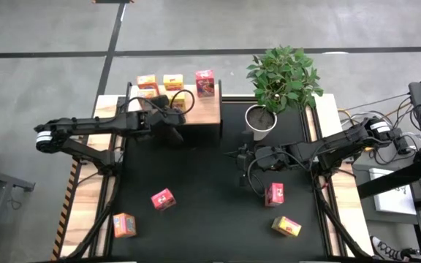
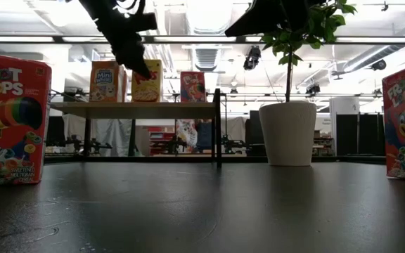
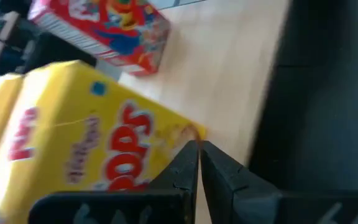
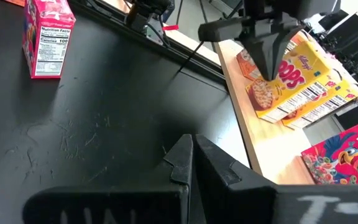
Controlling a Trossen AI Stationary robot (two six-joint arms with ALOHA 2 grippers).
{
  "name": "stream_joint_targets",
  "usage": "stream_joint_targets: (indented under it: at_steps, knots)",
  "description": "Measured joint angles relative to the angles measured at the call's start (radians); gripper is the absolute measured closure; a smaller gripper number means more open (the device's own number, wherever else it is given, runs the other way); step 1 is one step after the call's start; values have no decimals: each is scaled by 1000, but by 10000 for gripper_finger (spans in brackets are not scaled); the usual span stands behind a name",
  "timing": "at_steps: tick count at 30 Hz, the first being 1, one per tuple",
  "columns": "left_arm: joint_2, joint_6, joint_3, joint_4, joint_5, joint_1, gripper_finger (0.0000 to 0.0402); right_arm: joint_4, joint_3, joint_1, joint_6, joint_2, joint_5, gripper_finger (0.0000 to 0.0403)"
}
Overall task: Stack cereal on shelf
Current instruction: Put the left yellow cereal box on the shelf
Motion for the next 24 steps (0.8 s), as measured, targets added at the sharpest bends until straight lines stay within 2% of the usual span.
stream_joint_targets:
  at_steps: [8, 16, 24]
  knots:
    - [47, 12, -48, 63, -1, 25, 400, -3, 0, 0, -6, 0, 0, 394]
    - [88, 20, -56, 92, -150, 32, 400, -4, 0, 0, -7, 0, 0, 394]
    - [92, 19, -55, 119, -156, 53, 400, -4, 0, 0, -7, 0, 0, 394]
